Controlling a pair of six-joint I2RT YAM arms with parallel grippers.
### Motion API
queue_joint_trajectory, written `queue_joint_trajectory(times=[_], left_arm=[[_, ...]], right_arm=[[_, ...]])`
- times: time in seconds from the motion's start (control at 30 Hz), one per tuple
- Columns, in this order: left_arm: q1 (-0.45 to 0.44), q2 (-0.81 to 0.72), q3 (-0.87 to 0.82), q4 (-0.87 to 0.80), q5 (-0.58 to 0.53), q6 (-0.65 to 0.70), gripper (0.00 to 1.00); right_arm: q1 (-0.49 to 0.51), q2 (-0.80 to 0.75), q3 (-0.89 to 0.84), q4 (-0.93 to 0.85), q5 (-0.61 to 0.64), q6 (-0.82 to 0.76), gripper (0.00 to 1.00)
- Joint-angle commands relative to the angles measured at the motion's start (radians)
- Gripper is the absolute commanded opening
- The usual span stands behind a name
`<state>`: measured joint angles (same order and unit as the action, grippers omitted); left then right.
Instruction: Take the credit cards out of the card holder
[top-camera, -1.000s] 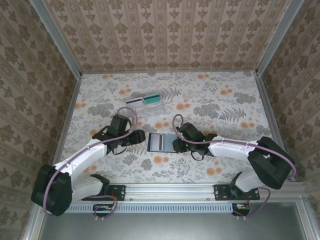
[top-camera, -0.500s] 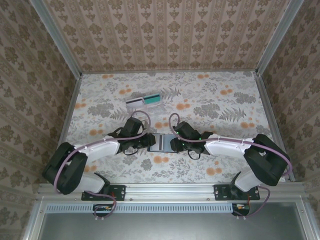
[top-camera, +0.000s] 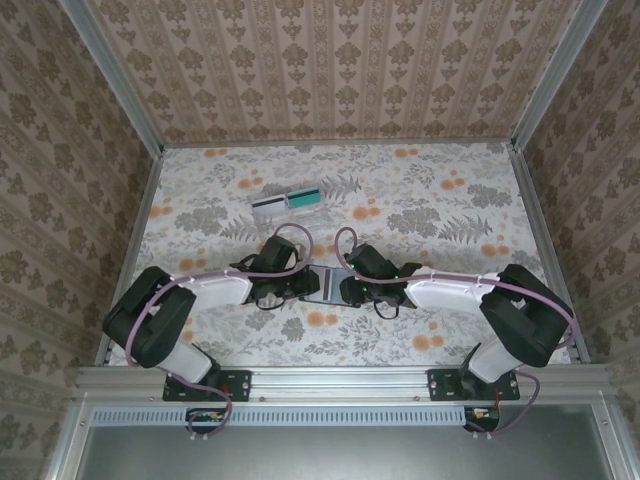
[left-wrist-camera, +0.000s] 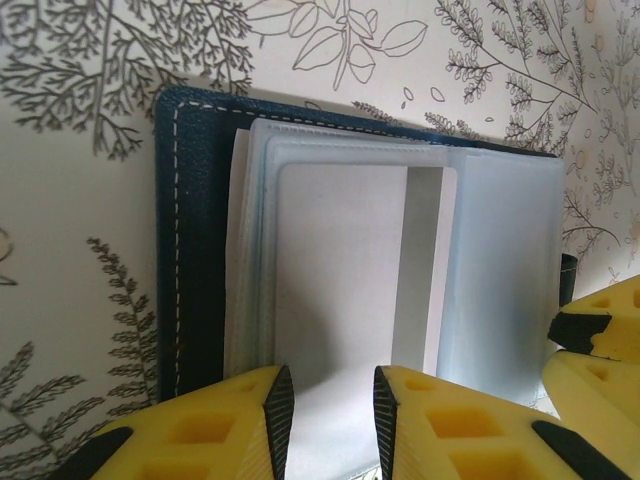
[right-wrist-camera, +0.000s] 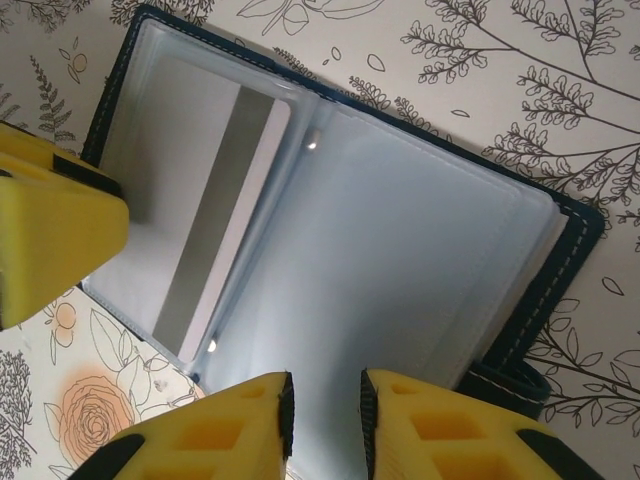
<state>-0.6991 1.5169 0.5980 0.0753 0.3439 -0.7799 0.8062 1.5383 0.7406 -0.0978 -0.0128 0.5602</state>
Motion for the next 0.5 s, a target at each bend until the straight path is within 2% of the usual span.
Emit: queue_joint_trajectory(times=[0.0,0.27,0.37,0.47], left_arm=[[-0.011,0.031,0.005,-0.047,-0.015,-0.015,0.31],[-0.012,0.023,0.003,-0.06,-0.017,-0.02,0.31],[-0.013,0.021,0.002,-0.059,-0.011,-0.021,0.31],[-0.012,0.02,0.0,-0.058,-0.008,-0.022,0.31]], right_arm=[[0.006,0.002,0.037,-0.011,-0.024,0.032,0.26],[-0.02,0.077,0.077,0.103,-0.193,0.175,0.25],[-0.04,0.119,0.089,0.123,-0.218,0.216,0.2],[-0.051,0.149,0.104,0.113,-0.222,0.241,0.2]])
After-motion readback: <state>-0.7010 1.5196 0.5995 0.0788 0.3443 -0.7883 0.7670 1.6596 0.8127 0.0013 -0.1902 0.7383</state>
